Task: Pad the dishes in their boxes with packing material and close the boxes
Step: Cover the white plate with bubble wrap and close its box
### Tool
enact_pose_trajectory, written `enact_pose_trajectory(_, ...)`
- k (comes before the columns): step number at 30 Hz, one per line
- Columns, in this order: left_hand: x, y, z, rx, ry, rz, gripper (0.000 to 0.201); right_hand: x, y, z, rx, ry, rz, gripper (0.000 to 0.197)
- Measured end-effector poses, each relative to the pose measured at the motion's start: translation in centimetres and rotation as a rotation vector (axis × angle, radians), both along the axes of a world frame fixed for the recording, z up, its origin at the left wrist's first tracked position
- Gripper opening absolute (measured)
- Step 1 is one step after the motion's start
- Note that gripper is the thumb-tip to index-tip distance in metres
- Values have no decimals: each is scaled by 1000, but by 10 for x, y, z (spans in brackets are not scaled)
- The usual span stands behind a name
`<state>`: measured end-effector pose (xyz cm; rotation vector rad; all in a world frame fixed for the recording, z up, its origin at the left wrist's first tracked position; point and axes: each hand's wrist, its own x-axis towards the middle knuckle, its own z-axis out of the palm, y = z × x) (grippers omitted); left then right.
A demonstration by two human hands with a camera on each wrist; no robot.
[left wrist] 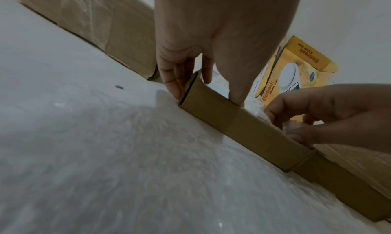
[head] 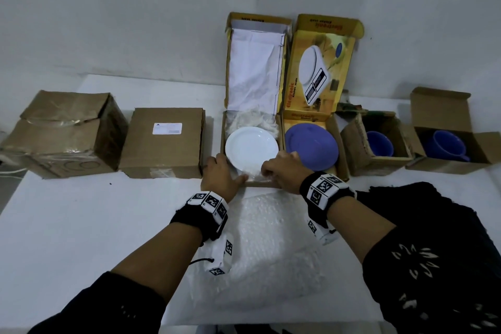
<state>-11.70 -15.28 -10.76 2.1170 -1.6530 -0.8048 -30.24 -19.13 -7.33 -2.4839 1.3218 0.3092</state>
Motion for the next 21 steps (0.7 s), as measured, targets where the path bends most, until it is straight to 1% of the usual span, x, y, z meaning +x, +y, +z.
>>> enact_pose_trajectory(3,1,6,-1,-85,54,-10,62,3,-1,-5,11,-102,-61,19)
enact_pose_trajectory(5,1,10,3,-223,53,-38,57,6,-1,-6,2,-107,-4,14)
enact_pose_trajectory(6,1,12,5,-319,4,-103,52,6,-1,-7,-23,-97,34,12)
enact_pose_trajectory(7,-1,12,6,-407,-66,-213,45,5,-1,-9,-50,-88,65,10)
enact_pose_trajectory(9,-4,13,4,-482,-162,-471,29,2,0,-12,-90,-109,74,7)
enact_pose_trajectory(10,-4,12,3,-457,-179,-560,25,-1,0,-13,-126,-121,61,7)
enact_pose_trajectory(11,-5,11,2,-419,-176,-602,25,-2,1,-13,-191,-126,30,8)
enact_pose_trajectory(13,-3,7,0,-359,-179,-610,20,-5,3,-8,-262,-60,-62,15)
enact_pose_trajectory(15,0,5,-3,-312,-215,-642,19,-7,4,-5,-240,13,-127,20)
enact_pose_trajectory(18,2,4,-7,-254,-261,-690,24,-6,2,-7,-214,35,-163,14)
enact_pose_trajectory(21,2,6,-9,-209,-298,-679,31,-3,-2,-11,-157,30,-204,15)
